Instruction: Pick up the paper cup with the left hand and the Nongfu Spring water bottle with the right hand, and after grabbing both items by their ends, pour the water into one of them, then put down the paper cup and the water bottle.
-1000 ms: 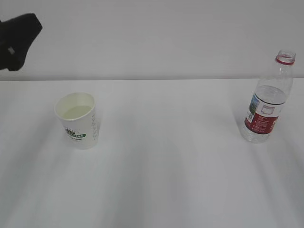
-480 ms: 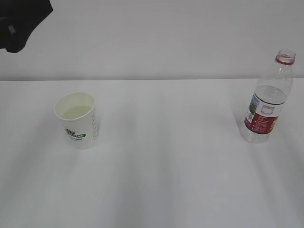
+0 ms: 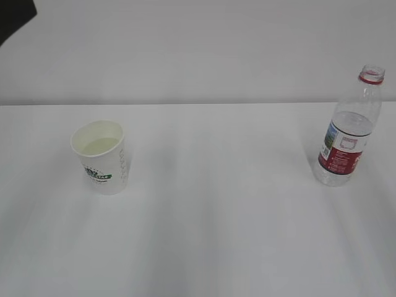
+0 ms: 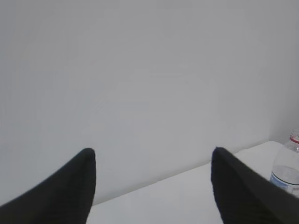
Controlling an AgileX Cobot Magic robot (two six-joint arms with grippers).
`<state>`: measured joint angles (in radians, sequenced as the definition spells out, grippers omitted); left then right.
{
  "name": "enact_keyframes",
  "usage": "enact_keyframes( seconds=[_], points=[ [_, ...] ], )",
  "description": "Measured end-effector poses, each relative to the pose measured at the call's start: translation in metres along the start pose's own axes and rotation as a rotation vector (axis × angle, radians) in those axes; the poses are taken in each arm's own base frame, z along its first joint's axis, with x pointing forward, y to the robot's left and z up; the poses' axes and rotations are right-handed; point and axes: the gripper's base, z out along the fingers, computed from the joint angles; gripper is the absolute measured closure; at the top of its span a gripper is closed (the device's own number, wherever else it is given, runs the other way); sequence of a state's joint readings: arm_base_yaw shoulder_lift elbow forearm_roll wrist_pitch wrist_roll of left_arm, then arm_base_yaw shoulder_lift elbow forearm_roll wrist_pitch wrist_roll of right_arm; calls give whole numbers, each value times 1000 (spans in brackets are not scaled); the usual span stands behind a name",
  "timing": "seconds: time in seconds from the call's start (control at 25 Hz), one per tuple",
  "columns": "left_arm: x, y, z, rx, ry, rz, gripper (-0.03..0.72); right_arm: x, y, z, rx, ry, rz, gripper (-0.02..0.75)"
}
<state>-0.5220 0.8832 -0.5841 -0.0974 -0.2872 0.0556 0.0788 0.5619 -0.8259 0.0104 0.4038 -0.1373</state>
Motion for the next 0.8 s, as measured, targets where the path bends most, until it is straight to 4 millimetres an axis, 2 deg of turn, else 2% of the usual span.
enact_keyframes(
  seconds=[0.24,0.6,0.8],
  points=[
    [-10,-1,-16,10,-16,22,150,-15,-2,-9,0,-6,0,149],
    [-6,-2,-37,28,140,62,152,-29,-3,-22,-8,44,-1,149],
    [-24,-2,-42,27,235,139,158,-27,-3,-38,-9,52,-1,149]
  ],
)
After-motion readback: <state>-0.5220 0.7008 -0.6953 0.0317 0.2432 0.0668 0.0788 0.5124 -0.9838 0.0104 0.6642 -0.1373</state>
